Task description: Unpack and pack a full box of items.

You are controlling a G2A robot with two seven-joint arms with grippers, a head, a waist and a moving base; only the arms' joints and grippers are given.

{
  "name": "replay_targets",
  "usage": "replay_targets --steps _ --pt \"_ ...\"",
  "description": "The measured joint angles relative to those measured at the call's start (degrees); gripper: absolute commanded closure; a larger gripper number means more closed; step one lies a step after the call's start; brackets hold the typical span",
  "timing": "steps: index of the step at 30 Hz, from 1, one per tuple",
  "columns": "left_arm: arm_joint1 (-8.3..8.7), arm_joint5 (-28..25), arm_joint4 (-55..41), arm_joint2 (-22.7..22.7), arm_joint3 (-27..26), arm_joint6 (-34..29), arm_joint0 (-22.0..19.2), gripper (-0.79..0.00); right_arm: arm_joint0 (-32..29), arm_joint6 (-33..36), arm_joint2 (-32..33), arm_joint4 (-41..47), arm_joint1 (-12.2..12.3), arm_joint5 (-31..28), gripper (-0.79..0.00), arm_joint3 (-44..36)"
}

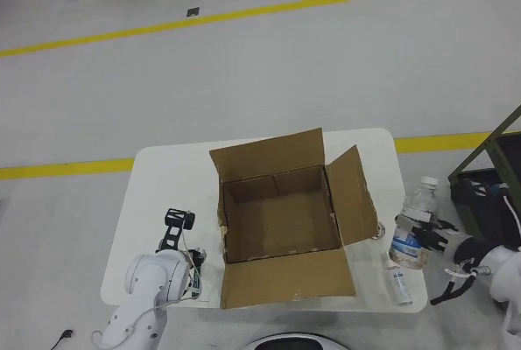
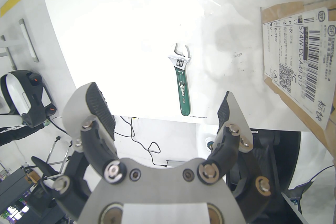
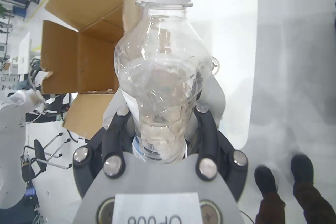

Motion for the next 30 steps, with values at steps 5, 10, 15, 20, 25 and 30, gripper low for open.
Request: replay_targets --steps 5,10,15,20,25,30 --pt "0.0 0.0 0.0 0.0 0.0 0.0 0.0 -0.785 1.54 -1.38 -5.91 2.62 0.45 -0.21 0.0 0.0" --pt "0.0 0.0 0.0 0.0 0.0 0.0 0.0 -0.785 2.25 -3.95 -12.56 0.22 0.83 1.19 0.0 0.0" --pt "0.0 0.0 0.0 0.0 0.0 0.0 0.0 -0.785 2.26 -6.19 -20.11 -5.82 1.11 3.4 0.0 0.0" --pt "0.0 0.0 0.0 0.0 0.0 0.0 0.0 -0.785 2.46 -6.26 -27.39 -14.34 1.34 6.68 0.0 0.0" --pt "0.0 0.0 0.0 0.0 0.0 0.0 0.0 -0.785 2.82 -6.46 -30.03 -17.86 1.38 8.0 0.0 0.0" --pt "0.0 0.0 0.0 0.0 0.0 0.0 0.0 -0.785 2.81 -6.46 -29.96 -17.73 1.38 7.95 0.0 0.0"
